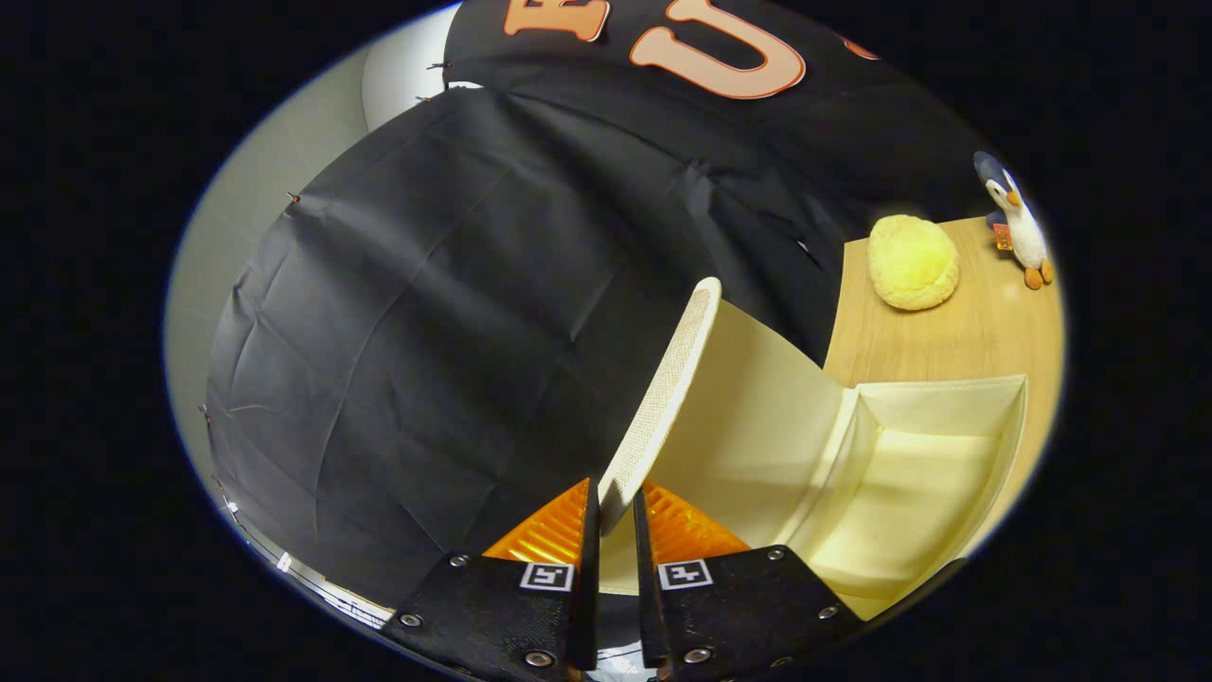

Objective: Open the storage box then place both shoes into the box .Put the left shoe in first, then the right shoe, with the right side of both shoes facing outward in a uniform manner.

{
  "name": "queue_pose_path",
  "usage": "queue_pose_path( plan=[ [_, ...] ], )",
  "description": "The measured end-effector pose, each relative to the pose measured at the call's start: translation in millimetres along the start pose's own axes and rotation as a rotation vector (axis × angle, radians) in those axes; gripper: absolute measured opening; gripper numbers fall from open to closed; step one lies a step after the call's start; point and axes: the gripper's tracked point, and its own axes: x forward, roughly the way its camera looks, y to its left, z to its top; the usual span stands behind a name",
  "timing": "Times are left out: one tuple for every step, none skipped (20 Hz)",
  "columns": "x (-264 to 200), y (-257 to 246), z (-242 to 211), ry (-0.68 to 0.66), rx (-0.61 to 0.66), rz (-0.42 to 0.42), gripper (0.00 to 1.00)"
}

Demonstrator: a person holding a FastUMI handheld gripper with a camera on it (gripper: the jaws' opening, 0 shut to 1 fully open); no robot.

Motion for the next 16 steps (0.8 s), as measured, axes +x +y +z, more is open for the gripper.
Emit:
queue_pose_path(
  plan=[
    [14.4,0.1,-6.8,0.039,-0.005,-0.006,0.18],
    [29.1,-1.5,-11.2,0.060,-0.008,-0.015,0.18],
    [42.1,0.5,-13.4,0.071,-0.012,-0.014,0.18],
    [48.4,1.1,-14.9,0.077,-0.014,-0.016,0.18],
    [53.2,1.0,-17.3,0.087,-0.009,-0.022,0.18],
    [56.7,-1.2,-21.7,0.105,-0.009,-0.040,0.19],
    [57.1,-8.9,-30.4,0.124,-0.018,-0.077,0.26],
    [57.6,-18.1,-33.4,0.130,-0.042,-0.106,0.46],
    [55.9,-21.7,-33.8,0.129,-0.069,-0.129,0.65],
    [52.1,-24.4,-36.5,0.125,-0.090,-0.143,0.78],
    [47.4,-27.5,-35.6,0.121,-0.099,-0.148,0.81],
    [39.8,-30.4,-35.4,0.116,-0.101,-0.153,0.87],
    [29.3,-35.5,-35.6,0.106,-0.105,-0.159,0.88],
    [19.1,-41.4,-33.0,0.091,-0.113,-0.175,0.91],
    [6.2,-44.0,-30.6,0.073,-0.125,-0.192,0.92],
    [-7.1,-53.2,-25.9,0.054,-0.141,-0.216,0.94]
  ],
)
